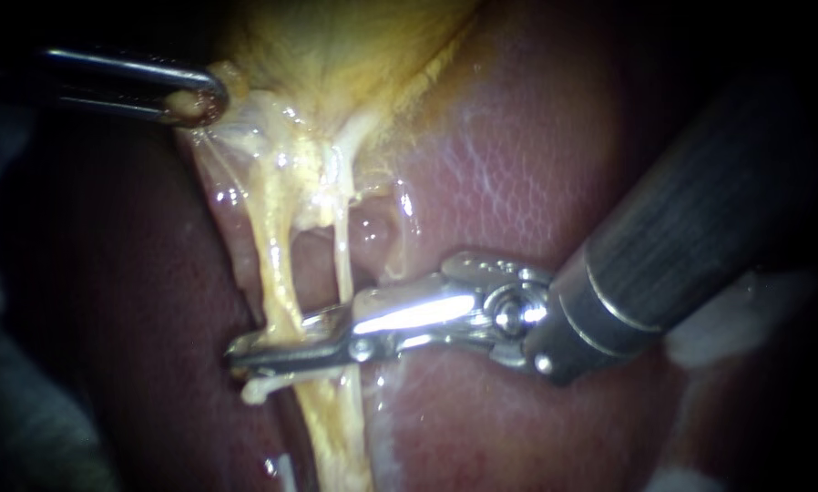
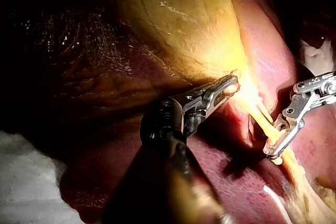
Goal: Going back second clip left tube
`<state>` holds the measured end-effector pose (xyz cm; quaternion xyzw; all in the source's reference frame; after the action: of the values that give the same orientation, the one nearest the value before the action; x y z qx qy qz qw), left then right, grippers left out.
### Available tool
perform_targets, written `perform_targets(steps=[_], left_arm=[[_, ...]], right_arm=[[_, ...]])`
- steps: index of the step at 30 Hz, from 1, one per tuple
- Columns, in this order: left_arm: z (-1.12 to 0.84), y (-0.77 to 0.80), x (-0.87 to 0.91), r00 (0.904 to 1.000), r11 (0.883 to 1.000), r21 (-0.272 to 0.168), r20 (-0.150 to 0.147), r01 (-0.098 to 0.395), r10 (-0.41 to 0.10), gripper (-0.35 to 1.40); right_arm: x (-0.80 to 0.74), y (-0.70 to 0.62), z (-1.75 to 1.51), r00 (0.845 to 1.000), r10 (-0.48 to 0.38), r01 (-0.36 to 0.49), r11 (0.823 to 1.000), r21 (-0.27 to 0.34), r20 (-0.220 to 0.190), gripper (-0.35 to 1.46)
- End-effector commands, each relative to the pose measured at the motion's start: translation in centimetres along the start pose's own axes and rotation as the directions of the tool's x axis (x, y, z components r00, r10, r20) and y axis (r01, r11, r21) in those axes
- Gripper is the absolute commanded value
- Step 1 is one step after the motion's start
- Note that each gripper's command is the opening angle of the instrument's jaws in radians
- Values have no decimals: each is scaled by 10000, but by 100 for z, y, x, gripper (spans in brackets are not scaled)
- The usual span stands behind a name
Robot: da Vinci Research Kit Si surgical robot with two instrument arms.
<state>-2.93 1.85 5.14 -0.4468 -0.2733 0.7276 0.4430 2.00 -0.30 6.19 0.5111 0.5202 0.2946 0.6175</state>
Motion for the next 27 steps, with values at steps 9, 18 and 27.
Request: perform_targets(steps=[9,18,27], left_arm=[[0,0,0,10000,10000,-2,-3,-1,1,-35],[-1,0,0,10000,10000,-2,-2,-2,2,-35],[-2,0,0,10000,10000,-8,1,-5,5,-35]], right_arm=[[5,7,8,9873,-1577,1586,9827,-960,166,45],[6,20,-16,9645,-2578,2641,9458,-1892,575,49],[1,-42,-67,8135,-5700,5778,7699,-2709,1154,49]])
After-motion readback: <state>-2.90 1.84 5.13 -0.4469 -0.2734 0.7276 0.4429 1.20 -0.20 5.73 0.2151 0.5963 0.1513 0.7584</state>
